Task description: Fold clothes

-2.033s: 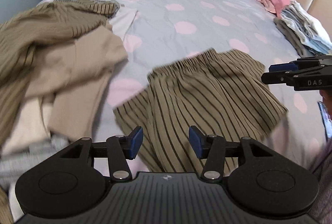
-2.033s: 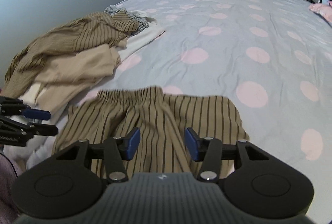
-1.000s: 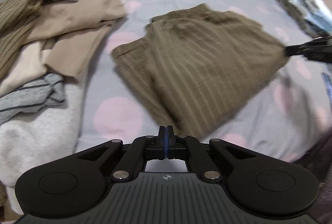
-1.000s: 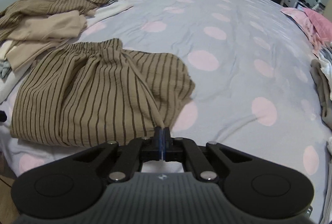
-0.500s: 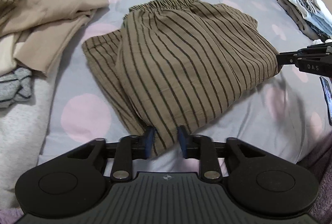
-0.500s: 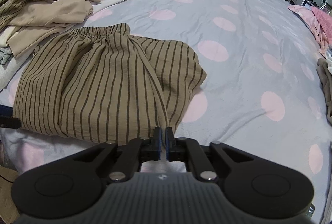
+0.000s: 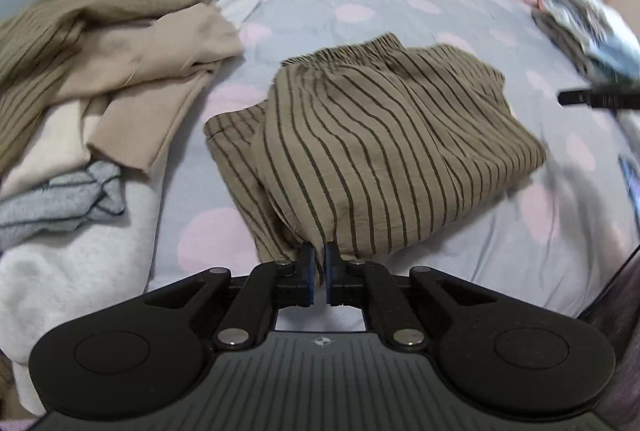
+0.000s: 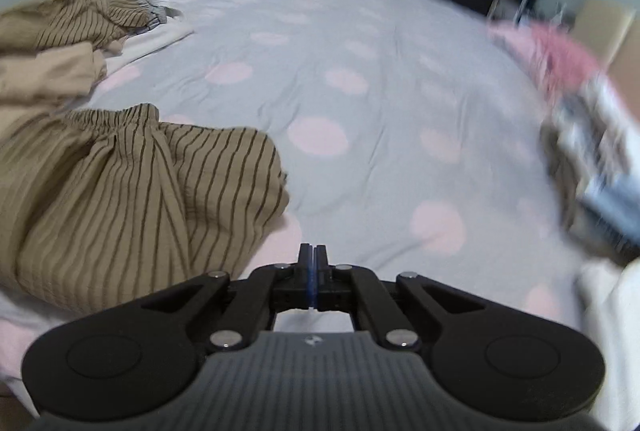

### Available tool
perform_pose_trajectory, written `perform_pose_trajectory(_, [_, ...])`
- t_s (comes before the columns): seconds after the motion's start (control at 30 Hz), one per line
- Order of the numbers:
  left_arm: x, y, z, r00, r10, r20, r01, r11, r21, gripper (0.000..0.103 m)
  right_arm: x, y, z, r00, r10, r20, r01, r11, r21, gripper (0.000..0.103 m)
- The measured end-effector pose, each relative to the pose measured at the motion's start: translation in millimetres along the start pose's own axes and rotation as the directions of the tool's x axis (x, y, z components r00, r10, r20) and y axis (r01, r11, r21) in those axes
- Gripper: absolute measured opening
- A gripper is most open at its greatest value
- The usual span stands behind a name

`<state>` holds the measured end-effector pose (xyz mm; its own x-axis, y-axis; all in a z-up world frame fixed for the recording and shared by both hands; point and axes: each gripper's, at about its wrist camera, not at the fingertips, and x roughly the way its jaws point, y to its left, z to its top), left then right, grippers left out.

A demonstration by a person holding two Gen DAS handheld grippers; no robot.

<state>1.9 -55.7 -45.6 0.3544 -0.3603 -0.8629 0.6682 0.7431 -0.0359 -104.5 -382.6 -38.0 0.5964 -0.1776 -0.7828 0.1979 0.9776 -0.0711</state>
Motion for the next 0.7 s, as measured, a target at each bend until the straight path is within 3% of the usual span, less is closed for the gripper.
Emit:
perform_pose_trajectory(0.07, [4,-3,0,1.000,0.003,-0.018,-0.003,1.000,0.010,0.003,-2,1,-3,0.995,0.100,-0.019,-0.099,0.995,0.019,0.005])
perform_pose_trajectory(0.13, [6,-1,0,0.999,0.011,-0.032,-0.011,1.000,0.010,0.003,-6,11,-10,0.989,0.142,-0.028,-0.143,0.989,-0.035,0.005])
perform_pose_trajectory(0.2, [8,-1,-1,0.999,0.014,-0.041,-0.014,1.000,0.008,0.003,-10,23,-18,0.986,0.163,-0.033,-0.166,0.980,-0.107,0.019])
perform_pose_trajectory(0.27, [11,-2,-2,0.999,0.017,-0.048,-0.016,1.000,0.009,0.003,-9,31,-25,0.975,0.215,-0.056,-0.221,0.965,-0.144,0.047])
perform_pose_trajectory(0.3, [12,-1,-2,0.999,0.018,-0.050,-0.017,1.000,0.008,0.003,-8,36,-28,0.971,0.232,-0.062,-0.239,0.958,-0.161,0.048])
perform_pose_trajectory(0.5, [14,0,-3,0.998,0.018,-0.052,-0.018,1.000,-0.009,0.003,15,56,-42,0.970,0.217,-0.113,-0.238,0.943,-0.232,0.044])
perform_pose_trajectory(0.57, [12,1,-3,0.999,0.010,-0.047,-0.010,1.000,-0.016,0.003,21,61,-44,0.976,0.178,-0.127,-0.204,0.949,-0.242,0.003])
perform_pose_trajectory(0.7, [12,1,-3,0.999,0.014,-0.046,-0.014,1.000,-0.003,0.003,12,53,-34,0.991,0.114,-0.071,-0.126,0.973,-0.194,0.001])
